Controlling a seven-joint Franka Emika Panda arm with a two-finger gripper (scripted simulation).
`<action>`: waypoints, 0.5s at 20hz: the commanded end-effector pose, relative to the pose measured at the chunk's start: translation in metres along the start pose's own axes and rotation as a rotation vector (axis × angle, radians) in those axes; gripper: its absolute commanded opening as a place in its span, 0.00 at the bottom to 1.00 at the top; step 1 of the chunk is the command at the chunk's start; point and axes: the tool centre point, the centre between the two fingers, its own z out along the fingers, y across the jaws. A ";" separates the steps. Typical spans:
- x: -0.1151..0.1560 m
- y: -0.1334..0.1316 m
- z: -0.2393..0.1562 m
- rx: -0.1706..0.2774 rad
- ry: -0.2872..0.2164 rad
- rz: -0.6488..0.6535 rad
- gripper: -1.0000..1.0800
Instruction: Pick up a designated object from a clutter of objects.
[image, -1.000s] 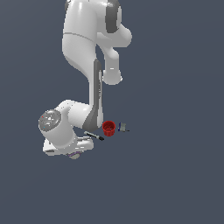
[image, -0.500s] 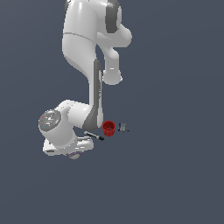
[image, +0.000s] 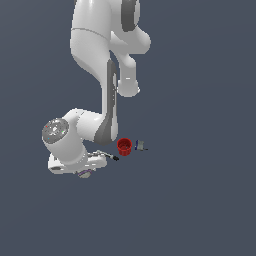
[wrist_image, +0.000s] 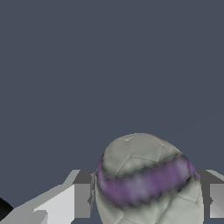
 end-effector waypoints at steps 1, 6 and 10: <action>-0.004 -0.001 -0.013 -0.001 0.002 0.000 0.00; -0.016 -0.004 -0.046 0.000 0.003 0.000 0.00; -0.030 -0.008 -0.082 0.000 0.003 0.000 0.00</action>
